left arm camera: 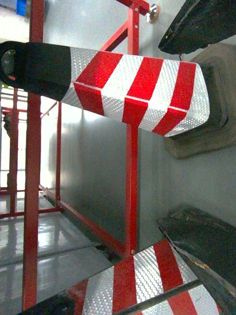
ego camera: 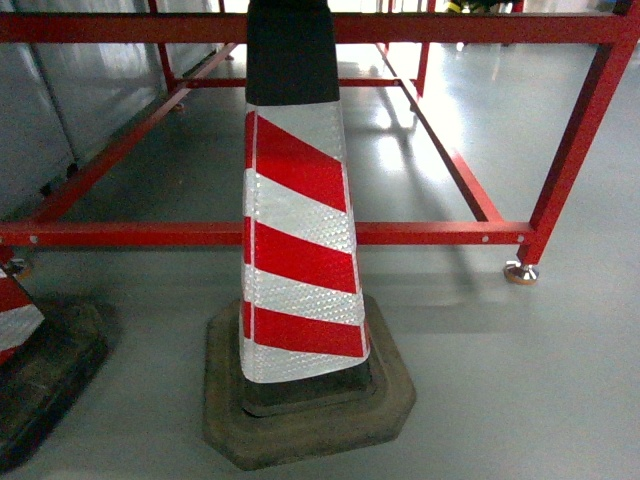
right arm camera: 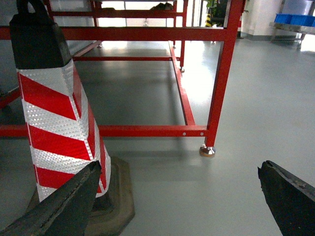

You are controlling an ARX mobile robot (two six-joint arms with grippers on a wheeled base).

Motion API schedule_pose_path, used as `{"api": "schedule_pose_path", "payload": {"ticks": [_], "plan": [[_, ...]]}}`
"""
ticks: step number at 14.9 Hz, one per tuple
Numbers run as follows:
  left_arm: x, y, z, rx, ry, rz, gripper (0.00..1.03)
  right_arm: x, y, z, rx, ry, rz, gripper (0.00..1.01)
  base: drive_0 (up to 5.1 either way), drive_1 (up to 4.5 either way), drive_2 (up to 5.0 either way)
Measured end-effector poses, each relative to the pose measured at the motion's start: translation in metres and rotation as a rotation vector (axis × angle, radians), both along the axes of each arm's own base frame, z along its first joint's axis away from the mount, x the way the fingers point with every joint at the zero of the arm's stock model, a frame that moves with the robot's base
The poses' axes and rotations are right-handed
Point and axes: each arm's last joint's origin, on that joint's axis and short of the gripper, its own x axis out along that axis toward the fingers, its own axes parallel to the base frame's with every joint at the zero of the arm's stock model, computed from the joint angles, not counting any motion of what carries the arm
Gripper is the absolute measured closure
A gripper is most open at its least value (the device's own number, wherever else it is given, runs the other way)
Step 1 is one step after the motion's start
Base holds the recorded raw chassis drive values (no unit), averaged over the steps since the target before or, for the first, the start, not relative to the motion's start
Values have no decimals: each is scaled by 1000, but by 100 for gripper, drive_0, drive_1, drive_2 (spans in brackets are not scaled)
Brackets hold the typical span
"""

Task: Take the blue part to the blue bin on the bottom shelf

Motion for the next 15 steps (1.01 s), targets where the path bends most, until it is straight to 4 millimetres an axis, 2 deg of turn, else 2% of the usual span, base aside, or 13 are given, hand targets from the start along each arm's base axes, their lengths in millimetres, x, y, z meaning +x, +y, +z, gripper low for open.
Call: {"api": "schedule_pose_path", "payload": {"ticks": [15], "plan": [[0,0,0,0,0,0,5,0,0,0,0,0,0,3,0,0,0]]}}
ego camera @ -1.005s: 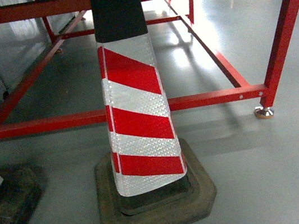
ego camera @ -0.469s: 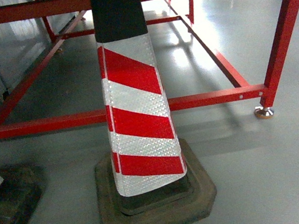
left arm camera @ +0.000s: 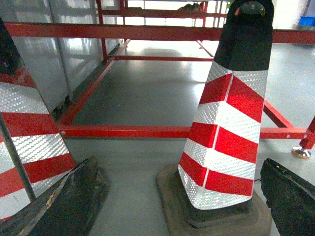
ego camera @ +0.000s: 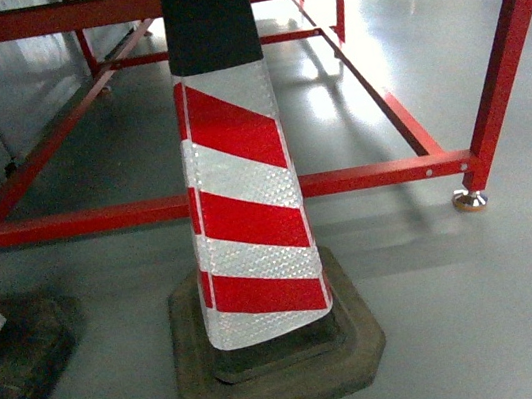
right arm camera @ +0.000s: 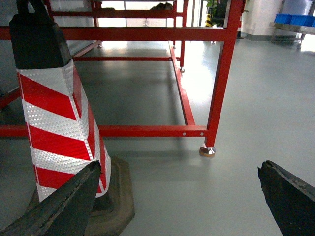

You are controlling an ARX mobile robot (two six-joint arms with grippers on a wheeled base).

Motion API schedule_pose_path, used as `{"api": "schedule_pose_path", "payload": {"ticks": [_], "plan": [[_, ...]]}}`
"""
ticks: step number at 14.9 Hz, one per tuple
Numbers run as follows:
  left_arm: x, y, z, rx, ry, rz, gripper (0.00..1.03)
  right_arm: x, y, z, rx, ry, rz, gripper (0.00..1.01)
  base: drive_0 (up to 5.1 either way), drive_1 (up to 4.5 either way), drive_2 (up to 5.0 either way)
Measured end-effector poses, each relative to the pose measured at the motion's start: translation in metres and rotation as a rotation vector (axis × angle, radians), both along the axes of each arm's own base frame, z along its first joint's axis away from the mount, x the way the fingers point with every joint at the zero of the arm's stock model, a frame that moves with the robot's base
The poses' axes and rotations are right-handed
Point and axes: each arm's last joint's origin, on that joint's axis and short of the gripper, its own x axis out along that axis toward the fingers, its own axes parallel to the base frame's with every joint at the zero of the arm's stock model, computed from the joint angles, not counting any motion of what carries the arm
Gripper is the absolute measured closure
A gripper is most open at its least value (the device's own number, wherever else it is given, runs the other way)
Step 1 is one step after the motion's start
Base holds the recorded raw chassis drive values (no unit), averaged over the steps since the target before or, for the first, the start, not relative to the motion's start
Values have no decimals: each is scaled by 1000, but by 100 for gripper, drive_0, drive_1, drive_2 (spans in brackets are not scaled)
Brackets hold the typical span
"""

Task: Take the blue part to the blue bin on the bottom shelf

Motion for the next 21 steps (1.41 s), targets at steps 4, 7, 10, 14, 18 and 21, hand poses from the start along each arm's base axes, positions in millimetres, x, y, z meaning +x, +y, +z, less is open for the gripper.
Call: {"api": "schedule_pose_path", "payload": {"ticks": [4,7,10,14,18,21], "plan": [[0,0,0,0,0,0,5,0,0,0,0,0,0,3,0,0,0],[0,0,0,0,0,0,5,0,0,0,0,0,0,3,0,0,0],[0,0,0,0,4,0,5,0,0,0,0,2,0,3,0,0,0],[0,0,0,1,2,-1,5,0,0,0,2,2,-1,3,0,0,0],[0,0,0,0,0,1,5,0,0,0,1,0,1,3,0,0,0],[0,0,0,0,0,1,5,0,0,0,1,2,1,3,0,0,0]]}}
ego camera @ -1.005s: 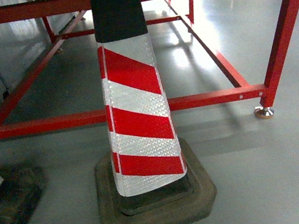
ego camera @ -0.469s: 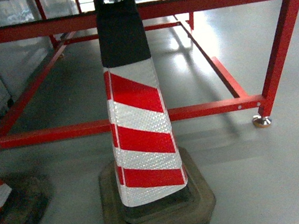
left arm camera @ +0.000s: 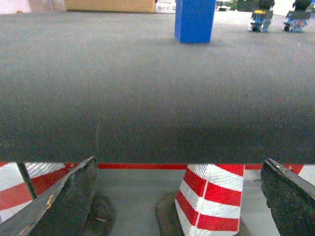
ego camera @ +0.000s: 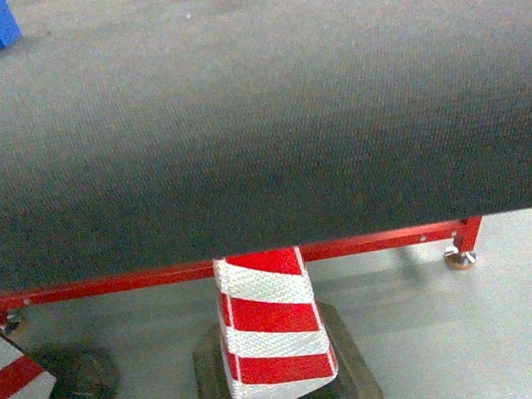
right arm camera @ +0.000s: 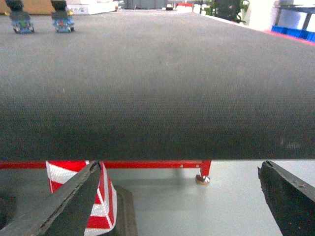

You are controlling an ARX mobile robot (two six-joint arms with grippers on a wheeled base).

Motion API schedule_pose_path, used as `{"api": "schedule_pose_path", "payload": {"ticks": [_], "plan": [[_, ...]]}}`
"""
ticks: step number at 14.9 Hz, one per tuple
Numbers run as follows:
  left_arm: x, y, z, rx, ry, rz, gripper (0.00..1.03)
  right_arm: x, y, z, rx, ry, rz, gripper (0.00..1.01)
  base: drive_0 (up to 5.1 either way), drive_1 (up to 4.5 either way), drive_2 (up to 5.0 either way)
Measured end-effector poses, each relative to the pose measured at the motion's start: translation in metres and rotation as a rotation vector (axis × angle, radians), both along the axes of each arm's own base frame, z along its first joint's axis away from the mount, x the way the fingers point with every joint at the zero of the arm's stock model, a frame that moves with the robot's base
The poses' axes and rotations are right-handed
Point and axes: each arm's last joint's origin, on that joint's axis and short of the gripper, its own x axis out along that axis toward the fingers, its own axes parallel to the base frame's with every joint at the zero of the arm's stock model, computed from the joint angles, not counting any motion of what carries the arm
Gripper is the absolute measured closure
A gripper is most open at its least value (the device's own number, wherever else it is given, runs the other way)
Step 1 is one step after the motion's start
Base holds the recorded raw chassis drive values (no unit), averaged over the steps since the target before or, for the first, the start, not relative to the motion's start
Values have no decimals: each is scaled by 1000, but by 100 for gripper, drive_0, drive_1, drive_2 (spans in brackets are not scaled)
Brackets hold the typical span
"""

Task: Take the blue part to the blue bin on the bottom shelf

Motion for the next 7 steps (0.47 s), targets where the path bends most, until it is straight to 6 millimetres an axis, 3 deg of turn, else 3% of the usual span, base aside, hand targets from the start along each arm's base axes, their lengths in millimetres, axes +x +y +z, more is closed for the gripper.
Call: {"api": "schedule_pose_path", "payload": {"ticks": [7], "plan": [[0,0,0,0,0,0,5,0,0,0,1,0,0,3,0,0,0]]}}
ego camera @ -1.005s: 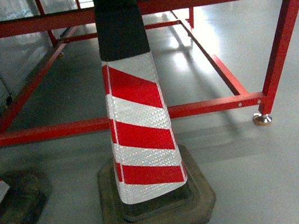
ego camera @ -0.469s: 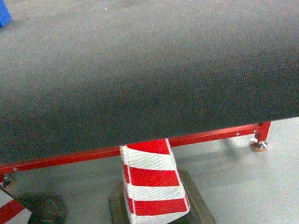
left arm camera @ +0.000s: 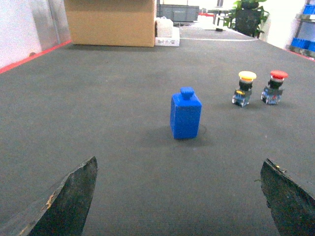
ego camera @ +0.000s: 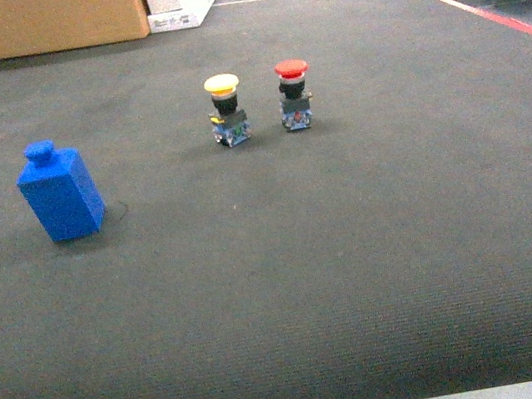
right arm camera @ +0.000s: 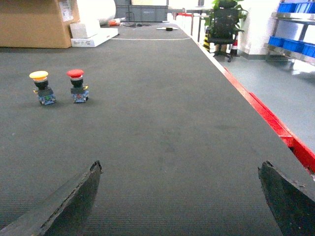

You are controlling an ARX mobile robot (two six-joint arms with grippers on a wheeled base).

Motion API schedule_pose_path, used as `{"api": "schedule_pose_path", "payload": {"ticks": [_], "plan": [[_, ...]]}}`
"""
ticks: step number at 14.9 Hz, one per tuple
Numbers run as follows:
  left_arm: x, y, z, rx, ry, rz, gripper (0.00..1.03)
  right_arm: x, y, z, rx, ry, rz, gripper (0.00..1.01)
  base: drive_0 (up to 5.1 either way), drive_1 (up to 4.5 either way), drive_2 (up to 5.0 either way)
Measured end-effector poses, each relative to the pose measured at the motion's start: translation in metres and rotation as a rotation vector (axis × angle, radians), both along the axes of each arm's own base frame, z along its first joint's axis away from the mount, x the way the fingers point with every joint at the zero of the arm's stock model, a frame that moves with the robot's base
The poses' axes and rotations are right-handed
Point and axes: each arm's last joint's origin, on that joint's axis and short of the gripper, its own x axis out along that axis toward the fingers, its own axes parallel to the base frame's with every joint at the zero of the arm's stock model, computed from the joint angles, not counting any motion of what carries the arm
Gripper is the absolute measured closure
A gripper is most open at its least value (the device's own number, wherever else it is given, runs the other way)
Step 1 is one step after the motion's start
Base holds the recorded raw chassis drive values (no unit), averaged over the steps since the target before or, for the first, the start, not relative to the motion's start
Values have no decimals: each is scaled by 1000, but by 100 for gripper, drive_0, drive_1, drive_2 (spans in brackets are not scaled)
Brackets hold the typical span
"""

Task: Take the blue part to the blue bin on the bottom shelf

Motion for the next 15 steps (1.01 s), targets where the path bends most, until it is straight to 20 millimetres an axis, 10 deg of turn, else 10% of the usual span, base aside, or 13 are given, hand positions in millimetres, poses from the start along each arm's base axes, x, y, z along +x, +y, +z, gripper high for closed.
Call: {"api": "schedule_pose_path", "payload": {"ticks": [15], "plan": [[0,0,0,0,0,-1,5,0,0,0,0,-1,0,3,0,0,0]]}}
